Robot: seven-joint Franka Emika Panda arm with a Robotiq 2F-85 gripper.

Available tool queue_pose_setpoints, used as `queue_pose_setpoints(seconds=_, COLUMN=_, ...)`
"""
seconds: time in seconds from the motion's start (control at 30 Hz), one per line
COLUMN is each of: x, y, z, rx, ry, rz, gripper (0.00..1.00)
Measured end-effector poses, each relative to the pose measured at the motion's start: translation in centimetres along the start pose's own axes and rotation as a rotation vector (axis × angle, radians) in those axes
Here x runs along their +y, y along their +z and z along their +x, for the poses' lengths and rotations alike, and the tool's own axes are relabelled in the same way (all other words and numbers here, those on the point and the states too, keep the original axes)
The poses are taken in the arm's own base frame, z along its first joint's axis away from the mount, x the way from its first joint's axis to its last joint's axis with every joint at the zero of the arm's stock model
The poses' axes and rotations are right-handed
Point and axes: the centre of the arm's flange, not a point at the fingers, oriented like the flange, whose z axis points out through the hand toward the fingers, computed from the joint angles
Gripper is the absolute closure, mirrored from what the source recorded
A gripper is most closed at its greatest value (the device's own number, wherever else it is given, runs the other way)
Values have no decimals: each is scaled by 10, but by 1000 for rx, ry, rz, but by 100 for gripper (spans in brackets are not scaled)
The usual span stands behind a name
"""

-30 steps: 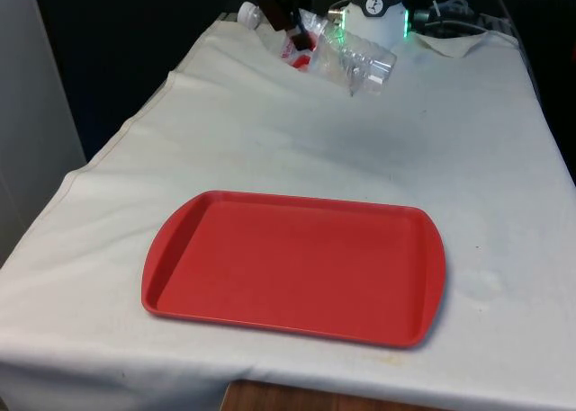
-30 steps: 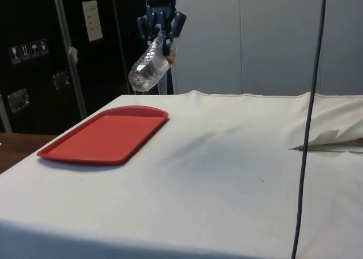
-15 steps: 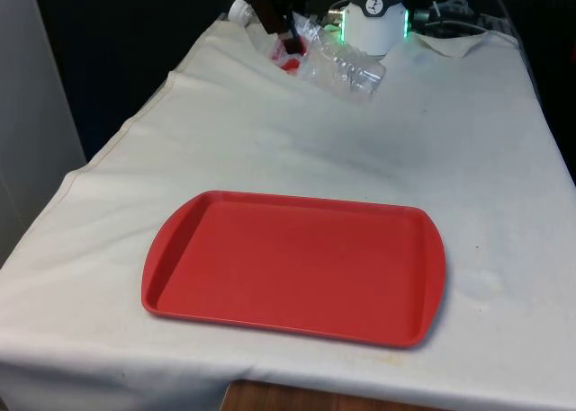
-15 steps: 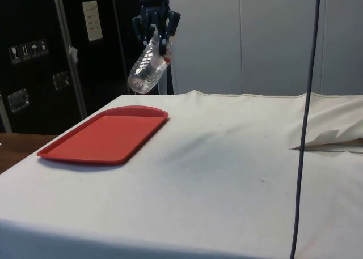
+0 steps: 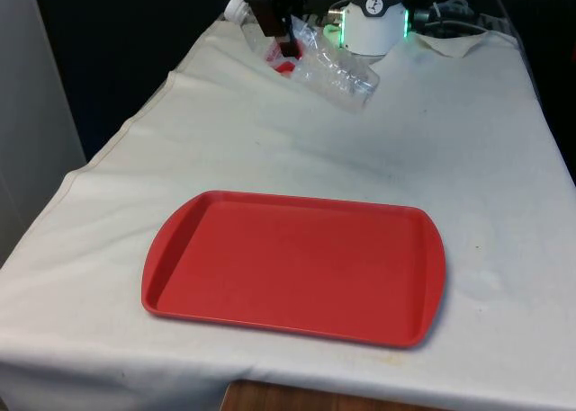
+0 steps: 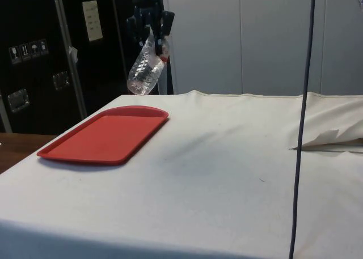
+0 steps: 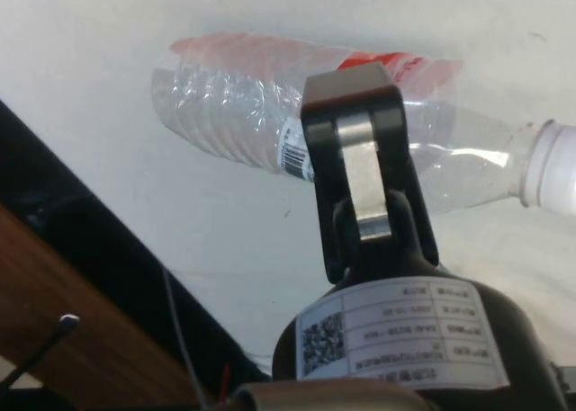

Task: Place the bottle upright on the tray.

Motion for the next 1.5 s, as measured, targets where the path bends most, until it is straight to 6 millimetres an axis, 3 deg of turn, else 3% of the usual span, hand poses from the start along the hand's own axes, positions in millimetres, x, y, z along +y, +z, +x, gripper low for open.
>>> queue_pose_setpoints(seconds=0.53, x=-9, y=6, z=-34, rx=114, ry=-14, rz=-13, gripper=86)
queue_pose_setpoints(seconds=1.5, x=-28, y=15, z=-68, rx=339, ry=-36, rz=-11, gripper=86)
